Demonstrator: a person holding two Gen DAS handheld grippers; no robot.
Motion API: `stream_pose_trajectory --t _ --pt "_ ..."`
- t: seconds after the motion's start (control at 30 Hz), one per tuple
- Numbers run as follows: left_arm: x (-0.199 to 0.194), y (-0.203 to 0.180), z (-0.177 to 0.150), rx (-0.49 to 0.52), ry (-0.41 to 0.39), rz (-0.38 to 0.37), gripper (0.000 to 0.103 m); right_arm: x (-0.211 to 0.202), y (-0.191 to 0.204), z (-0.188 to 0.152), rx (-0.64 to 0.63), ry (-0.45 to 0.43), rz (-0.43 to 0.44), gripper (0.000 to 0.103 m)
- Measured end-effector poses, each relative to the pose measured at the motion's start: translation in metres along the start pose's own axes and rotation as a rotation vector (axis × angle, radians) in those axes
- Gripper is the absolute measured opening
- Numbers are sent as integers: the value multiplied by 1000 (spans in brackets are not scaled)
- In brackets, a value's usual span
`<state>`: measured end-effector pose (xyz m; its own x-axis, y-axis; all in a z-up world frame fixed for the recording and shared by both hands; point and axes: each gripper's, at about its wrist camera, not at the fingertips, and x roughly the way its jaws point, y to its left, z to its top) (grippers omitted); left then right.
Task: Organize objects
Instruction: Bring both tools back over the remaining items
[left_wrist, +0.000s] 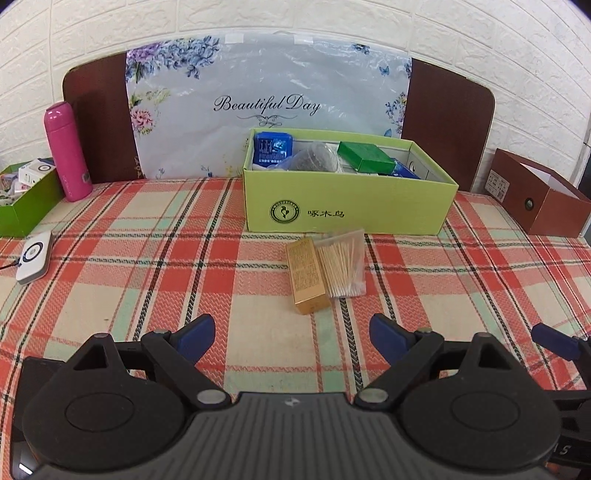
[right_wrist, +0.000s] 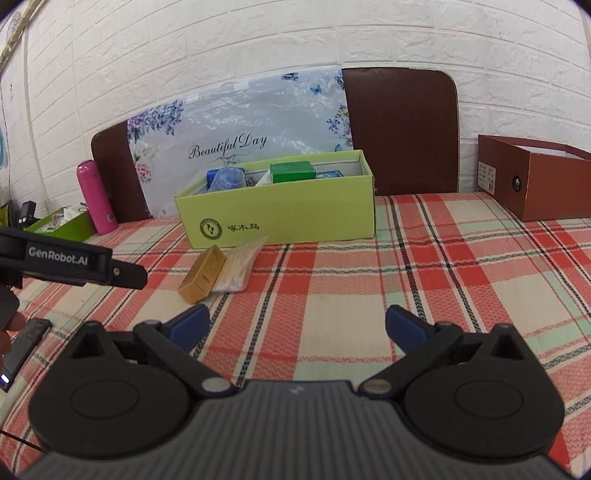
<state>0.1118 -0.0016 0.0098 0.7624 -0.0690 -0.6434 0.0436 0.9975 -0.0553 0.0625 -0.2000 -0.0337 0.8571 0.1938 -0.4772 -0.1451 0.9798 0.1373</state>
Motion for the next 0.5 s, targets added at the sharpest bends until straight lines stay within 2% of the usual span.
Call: stream_pose_trajectory --t 0.3,0.5 --pt "26 13 -4 -20 28 -36 94 3 0 -8 2 27 -37 103" --pt "53 18 4 -72 52 -56 92 4 0 -8 -6 36 -49 103"
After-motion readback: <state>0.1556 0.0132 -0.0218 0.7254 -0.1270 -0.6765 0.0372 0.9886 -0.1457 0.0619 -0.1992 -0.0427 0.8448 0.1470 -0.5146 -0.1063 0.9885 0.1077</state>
